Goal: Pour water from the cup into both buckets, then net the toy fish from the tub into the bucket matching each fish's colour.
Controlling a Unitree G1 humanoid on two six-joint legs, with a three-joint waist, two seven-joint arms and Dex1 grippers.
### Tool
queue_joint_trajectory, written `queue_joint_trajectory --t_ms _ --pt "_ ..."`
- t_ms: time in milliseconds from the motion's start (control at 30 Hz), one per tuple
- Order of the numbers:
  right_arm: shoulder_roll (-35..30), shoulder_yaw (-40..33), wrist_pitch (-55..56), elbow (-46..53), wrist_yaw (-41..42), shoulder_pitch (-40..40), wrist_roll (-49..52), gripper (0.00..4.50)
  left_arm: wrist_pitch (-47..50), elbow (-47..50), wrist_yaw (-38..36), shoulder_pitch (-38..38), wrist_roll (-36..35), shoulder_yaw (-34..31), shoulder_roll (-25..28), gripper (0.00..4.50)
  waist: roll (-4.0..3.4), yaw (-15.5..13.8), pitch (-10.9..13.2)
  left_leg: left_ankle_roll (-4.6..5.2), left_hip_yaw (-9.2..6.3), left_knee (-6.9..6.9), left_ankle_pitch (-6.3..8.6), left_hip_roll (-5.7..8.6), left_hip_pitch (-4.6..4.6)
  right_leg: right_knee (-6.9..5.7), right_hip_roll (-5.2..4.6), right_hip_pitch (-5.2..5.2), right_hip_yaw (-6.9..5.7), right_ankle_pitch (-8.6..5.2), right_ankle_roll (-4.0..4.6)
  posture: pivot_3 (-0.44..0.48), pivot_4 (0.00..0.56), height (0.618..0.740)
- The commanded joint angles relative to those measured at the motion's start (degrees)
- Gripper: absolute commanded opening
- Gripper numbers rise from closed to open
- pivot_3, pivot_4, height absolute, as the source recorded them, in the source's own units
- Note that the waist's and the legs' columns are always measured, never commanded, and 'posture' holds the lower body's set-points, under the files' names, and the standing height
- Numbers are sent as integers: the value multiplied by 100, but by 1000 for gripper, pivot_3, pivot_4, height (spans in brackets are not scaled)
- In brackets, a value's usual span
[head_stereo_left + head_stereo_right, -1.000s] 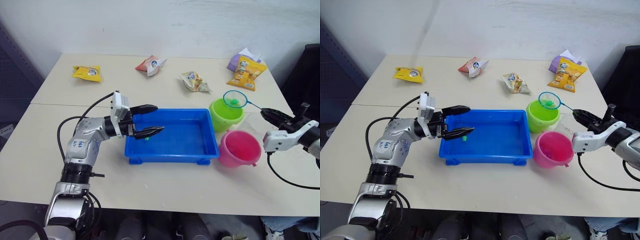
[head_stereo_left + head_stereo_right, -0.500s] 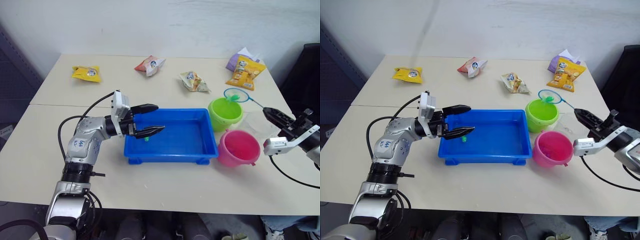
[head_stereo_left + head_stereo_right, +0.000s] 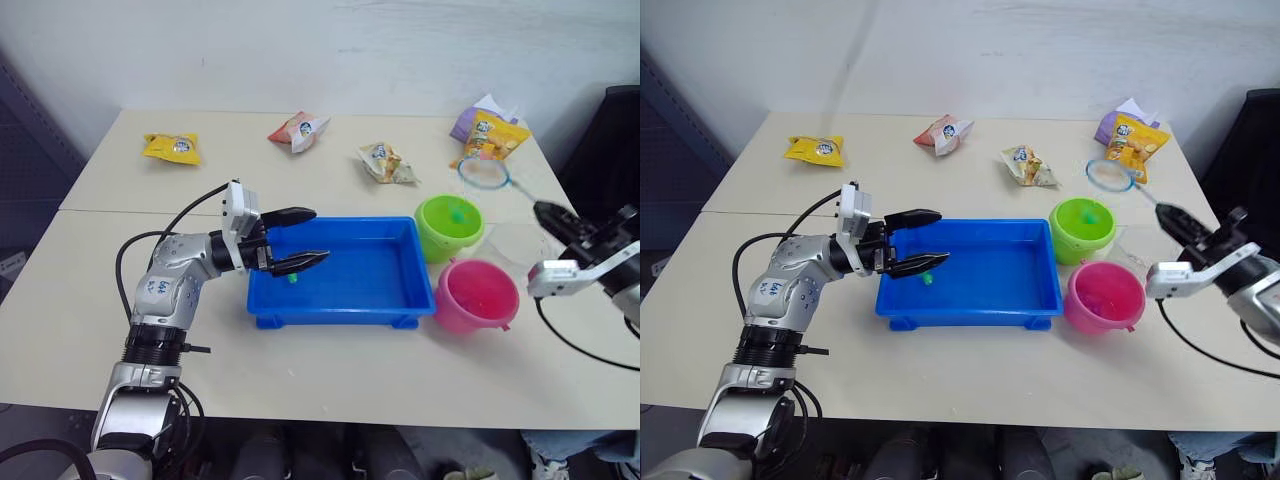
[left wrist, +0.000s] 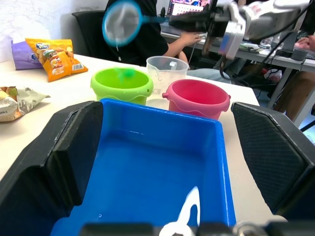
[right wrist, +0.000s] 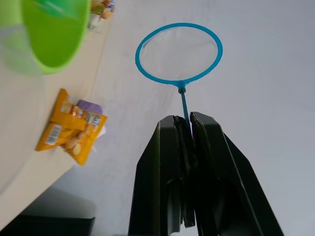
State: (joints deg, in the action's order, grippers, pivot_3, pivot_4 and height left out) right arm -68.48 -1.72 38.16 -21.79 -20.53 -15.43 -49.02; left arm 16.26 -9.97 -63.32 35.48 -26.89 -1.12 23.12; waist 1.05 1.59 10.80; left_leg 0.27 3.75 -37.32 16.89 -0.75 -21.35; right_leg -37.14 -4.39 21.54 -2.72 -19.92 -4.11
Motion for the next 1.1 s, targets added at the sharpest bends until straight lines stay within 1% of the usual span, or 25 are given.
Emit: queue_joint_trajectory --t_ms 33,100,200,233,300,367,433,500,533,567,633,667,767,833,967,1100 --pt "37 4 -120 93 -54 133 7 0 -77 154 9 -2 -53 -61 21 4477 0 -8 0 0 0 0 0 0 0 1 -1 -1 1 0 0 0 150 738" --pt "110 225 -141 -6 69 224 -99 0 -89 149 4 -18 -59 -64 13 4477 0 -10 0 0 1 0 0 1 -1 2 -2 -1 1 0 0 0 150 738" --pt "130 97 -111 164 -79 343 44 0 -111 154 -29 -31 -51 -52 25 4477 0 -20 0 1 1 0 0 2 -3 3 -2 -1 0 0 0 0 150 738" --pt "133 -68 -103 226 34 316 354 0 -128 136 -26 -43 -52 -80 40 4477 -1 -18 0 1 2 0 0 3 -3 3 -3 0 1 0 0 0 150 738" --pt "167 -264 54 268 595 243 1311 0 -146 110 -36 -90 -47 -125 95 4477 -1 -5 0 2 2 -1 -1 3 -4 2 -3 1 0 0 0 0 150 738" --pt "272 -136 282 417 1573 258 2648 0 -148 113 -81 -157 -32 -135 185 4477 0 29 1 2 3 -1 -1 2 1 -2 0 0 4 0 0 0 150 738" --pt "432 114 175 797 2765 362 4132 0 -144 124 -116 -219 -42 -170 271 4477 2 34 1 2 2 2 0 -7 14 0 9 -12 3 0 0 0 150 738" --pt "677 284 -606 1596 4057 533 5916 0 -125 138 -154 -311 -54 -229 427 4477 7 26 3 1 -2 3 0 -15 16 2 17 -16 2 0 0 0 150 738" --pt "777 312 -1077 1961 4494 556 6539 0 -122 140 -193 -373 -57 -265 533 4477 7 15 2 1 -5 2 0 -16 14 1 17 -17 1 0 0 0 150 738" --pt "844 338 -1677 2333 4879 578 7128 0 -116 145 -216 -428 -57 -299 625 4477 6 14 3 2 -7 2 0 -16 12 2 16 -16 -1 0 0 0 150 738" --pt "914 456 -2733 2983 5366 453 7749 0 -144 138 -259 -573 -63 -405 835 4477 5 4 2 8 -7 0 4 -14 10 -2 8 -15 0 1 -1 0 150 738" --pt "931 553 -3172 3267 5572 348 7921 0 -201 128 -286 -664 -49 -470 956 4477 5 4 2 14 -8 -4 7 -13 8 -4 1 -14 -2 1 0 0 150 738" --pt "910 917 -4466 3794 6000 -96 7925 0 -330 36 -306 -961 -15 -800 1373 4477 5 2 2 24 -18 -9 13 -11 5 2 -8 -15 -9 1 0 0 150 738" --pt "931 1052 -4953 3877 6086 -298 7615 0 -345 38 -330 -1090 -53 -924 1534 4477 6 -4 2 26 -23 -6 15 -11 4 6 -11 -14 -12 -1 2 0 150 738" --pt "1162 1641 -5172 3505 6446 -840 6571 0 -342 97 -420 -1427 -57 -1074 1794 4477 6 -34 2 31 -26 -3 19 -4 -10 15 -21 -4 -17 -1 4 0 150 738" --pt "1521 2037 -5509 3105 6735 -1228 5987 0 -335 183 -423 -1582 -63 -1104 1849 4477 6 -23 2 34 -24 -4 21 1 -16 19 -26 -1 -18 -1 3 0 150 738"
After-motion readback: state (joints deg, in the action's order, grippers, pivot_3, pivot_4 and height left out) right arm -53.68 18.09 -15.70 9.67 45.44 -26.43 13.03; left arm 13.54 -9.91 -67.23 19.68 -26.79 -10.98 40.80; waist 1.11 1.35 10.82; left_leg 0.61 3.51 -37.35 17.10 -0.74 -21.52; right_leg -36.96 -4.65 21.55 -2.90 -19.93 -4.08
